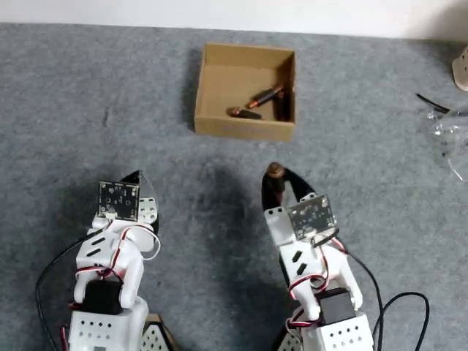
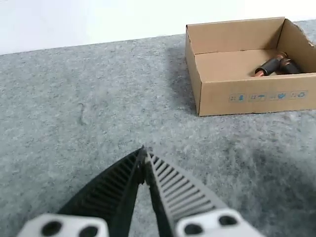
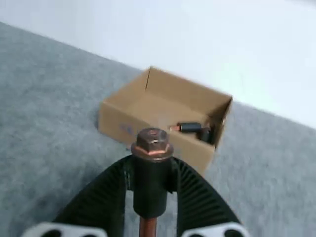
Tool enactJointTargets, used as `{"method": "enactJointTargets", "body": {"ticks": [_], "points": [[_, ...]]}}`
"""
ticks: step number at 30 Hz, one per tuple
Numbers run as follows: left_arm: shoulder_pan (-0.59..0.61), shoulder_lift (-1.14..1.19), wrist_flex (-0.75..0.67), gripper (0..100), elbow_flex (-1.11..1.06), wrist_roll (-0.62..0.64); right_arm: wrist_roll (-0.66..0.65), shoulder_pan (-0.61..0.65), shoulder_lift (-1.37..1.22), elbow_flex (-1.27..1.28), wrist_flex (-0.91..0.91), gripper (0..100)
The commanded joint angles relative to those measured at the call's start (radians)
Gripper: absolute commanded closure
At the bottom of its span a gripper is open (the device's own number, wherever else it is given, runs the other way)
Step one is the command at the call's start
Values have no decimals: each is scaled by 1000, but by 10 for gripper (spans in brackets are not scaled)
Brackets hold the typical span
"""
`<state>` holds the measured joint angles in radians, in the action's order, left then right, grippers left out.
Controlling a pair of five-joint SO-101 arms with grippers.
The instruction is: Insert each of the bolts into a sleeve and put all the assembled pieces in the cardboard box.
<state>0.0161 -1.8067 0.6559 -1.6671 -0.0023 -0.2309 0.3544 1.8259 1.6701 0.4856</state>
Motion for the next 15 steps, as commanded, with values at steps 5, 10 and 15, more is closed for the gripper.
{"method": "enactJointTargets", "body": {"ticks": [5,10,15], "points": [[-8,-8,-28,995,-4,-3,-9,-15,10,108,96,994],[-10,-8,-28,995,-4,-5,-80,-18,5,101,91,994],[-15,-8,-28,995,-4,-5,-80,-15,-51,-51,31,994]]}}
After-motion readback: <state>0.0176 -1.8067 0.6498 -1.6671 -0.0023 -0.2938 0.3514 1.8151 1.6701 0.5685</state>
